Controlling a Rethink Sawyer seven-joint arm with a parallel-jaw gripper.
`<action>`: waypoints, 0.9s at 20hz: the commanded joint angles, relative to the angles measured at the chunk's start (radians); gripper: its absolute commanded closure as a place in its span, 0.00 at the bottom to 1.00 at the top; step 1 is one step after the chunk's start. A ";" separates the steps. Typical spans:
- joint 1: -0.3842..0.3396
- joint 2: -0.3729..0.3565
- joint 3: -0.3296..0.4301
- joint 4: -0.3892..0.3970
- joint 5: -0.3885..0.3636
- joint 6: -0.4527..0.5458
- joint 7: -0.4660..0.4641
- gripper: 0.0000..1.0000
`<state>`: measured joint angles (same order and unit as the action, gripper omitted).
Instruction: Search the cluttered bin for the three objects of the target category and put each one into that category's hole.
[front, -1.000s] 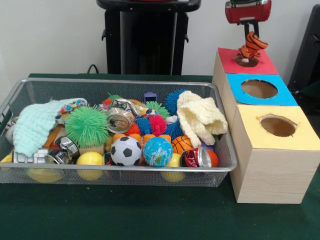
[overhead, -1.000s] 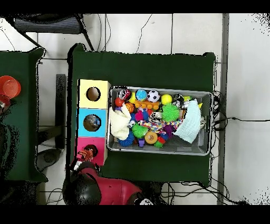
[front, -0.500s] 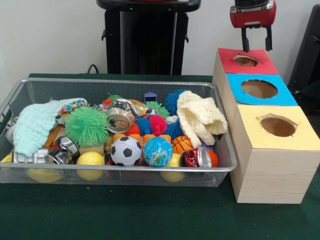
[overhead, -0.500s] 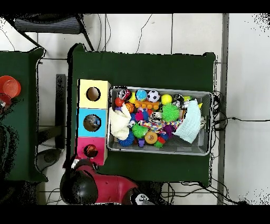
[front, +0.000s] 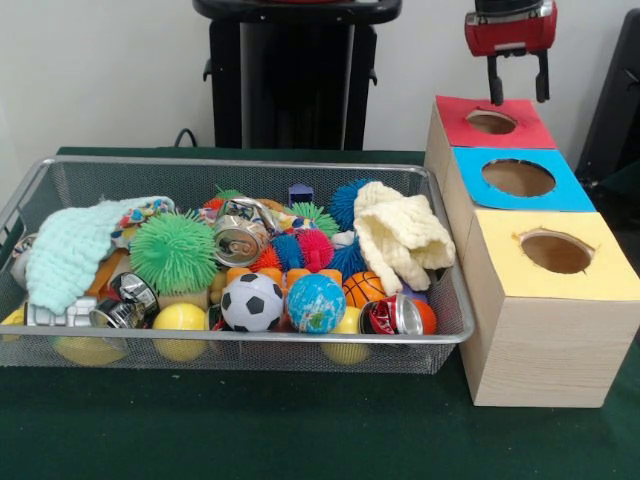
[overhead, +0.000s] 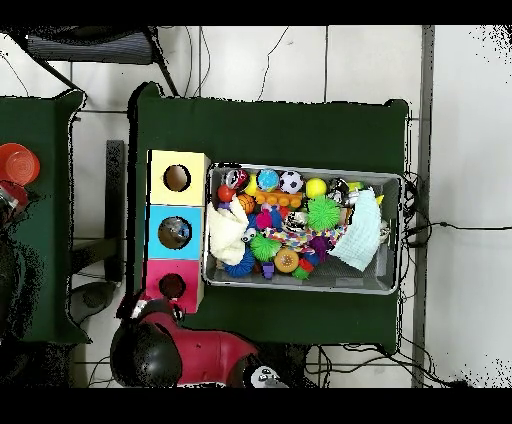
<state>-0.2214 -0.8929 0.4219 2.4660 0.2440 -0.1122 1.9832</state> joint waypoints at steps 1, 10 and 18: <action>0.020 -0.026 -0.114 -0.167 0.001 0.050 0.065 0.00; 0.194 -0.025 -0.500 -0.394 -0.085 0.299 -0.070 0.00; 0.146 -0.003 -0.441 -0.420 -0.173 0.287 0.003 0.00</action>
<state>-0.0324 -0.9228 0.0021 2.1909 0.1340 0.1363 1.9832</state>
